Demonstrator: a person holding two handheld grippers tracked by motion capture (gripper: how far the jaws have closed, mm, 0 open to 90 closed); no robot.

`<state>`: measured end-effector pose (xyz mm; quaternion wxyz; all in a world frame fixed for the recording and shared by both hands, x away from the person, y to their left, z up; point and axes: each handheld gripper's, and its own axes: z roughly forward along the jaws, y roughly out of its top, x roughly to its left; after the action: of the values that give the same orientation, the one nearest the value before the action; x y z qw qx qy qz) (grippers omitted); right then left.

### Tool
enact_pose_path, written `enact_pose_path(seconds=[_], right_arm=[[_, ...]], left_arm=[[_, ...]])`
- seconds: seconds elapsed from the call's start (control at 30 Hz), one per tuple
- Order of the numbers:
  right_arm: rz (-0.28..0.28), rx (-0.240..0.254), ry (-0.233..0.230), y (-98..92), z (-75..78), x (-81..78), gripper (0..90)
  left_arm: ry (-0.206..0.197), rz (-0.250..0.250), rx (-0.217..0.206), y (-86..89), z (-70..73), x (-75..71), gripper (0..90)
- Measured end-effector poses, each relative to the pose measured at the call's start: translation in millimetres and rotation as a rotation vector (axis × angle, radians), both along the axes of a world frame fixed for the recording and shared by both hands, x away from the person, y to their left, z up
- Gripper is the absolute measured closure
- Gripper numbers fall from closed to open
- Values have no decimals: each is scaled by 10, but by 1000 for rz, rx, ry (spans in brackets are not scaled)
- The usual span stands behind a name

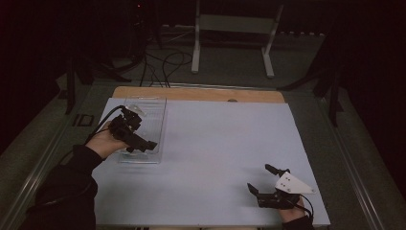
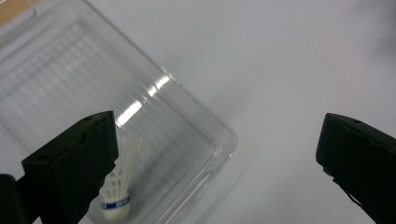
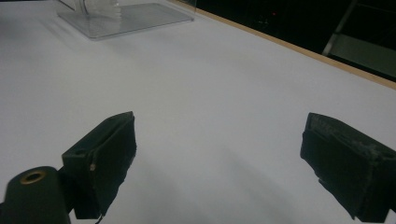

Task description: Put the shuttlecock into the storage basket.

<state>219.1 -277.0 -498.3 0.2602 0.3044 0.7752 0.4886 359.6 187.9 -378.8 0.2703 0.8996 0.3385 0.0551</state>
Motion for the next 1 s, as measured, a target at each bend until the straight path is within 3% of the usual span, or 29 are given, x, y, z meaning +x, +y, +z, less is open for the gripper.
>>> enact_pose_path(seconds=[0.3,1.0], right_arm=[[1,0,-5,-2,6,-3,102],[1,-1,-8,-4,14,-4,102]], left_arm=[[-19,-58,-45,-169,52,-34,0],[-28,-181,-51,-529,61,-142,0]])
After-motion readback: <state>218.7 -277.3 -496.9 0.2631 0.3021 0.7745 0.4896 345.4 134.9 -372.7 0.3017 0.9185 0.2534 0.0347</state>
